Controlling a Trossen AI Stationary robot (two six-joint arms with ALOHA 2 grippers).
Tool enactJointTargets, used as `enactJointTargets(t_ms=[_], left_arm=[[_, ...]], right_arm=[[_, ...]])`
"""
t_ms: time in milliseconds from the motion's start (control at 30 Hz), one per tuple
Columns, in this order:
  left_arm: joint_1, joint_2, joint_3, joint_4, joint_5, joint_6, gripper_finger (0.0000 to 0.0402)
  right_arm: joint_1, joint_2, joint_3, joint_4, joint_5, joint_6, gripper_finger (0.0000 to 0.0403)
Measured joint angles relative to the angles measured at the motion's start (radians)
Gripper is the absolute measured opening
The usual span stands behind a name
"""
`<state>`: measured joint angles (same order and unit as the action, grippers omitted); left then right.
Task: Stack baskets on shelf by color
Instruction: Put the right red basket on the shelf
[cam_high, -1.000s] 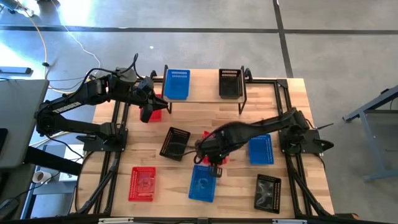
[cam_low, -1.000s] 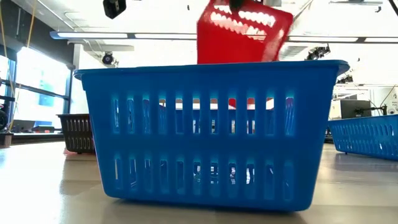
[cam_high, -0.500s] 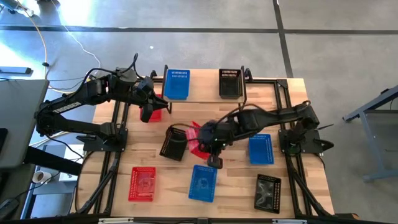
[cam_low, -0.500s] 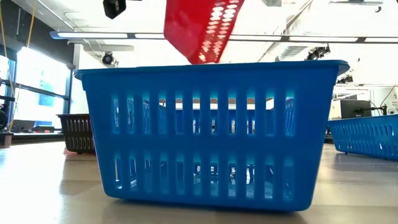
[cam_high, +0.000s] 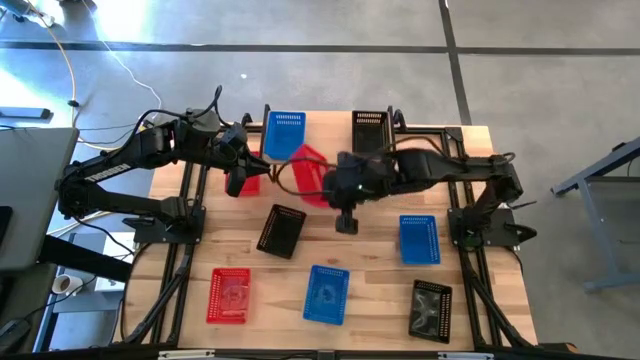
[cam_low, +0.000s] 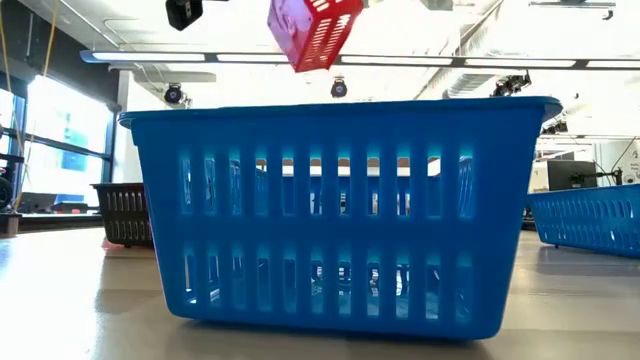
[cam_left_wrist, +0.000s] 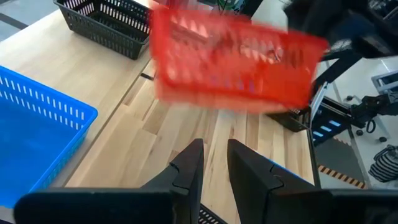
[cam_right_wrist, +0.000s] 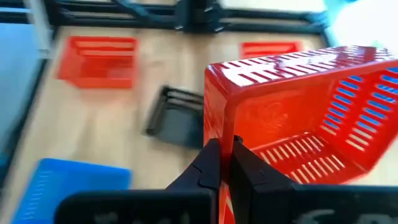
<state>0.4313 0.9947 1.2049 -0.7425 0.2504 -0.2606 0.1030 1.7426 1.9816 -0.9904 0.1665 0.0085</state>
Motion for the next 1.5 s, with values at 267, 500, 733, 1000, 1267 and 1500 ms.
enactJointTargets(t_ms=[267,500,733,1000,1267,1500], left_arm=[[0.000,0.000,0.000,-0.006,-0.087,-0.085,0.0065],[0.000,0.000,0.000,-0.083,-0.274,-0.171,0.0065],[0.000,0.000,0.000,-0.109,-0.417,-0.213,0.0065],[0.000,0.000,0.000,-0.114,-0.514,-0.262,0.0065],[0.000,0.000,0.000,-0.137,-0.531,-0.288,0.0065],[0.000,0.000,0.000,-0.137,-0.531,-0.290,0.0065]], right_arm=[[-0.095,-0.006,0.000,0.030,0.134,-0.252,0.0000],[-0.199,-0.006,0.000,0.028,0.175,-0.334,0.0000],[-0.271,-0.006,0.000,0.027,0.166,-0.392,0.0000],[-0.303,0.017,0.001,0.022,0.111,-0.428,0.0000],[-0.299,0.076,0.001,-0.062,0.111,-0.395,0.0000],[-0.299,0.132,0.001,-0.127,0.111,-0.364,0.0000]])
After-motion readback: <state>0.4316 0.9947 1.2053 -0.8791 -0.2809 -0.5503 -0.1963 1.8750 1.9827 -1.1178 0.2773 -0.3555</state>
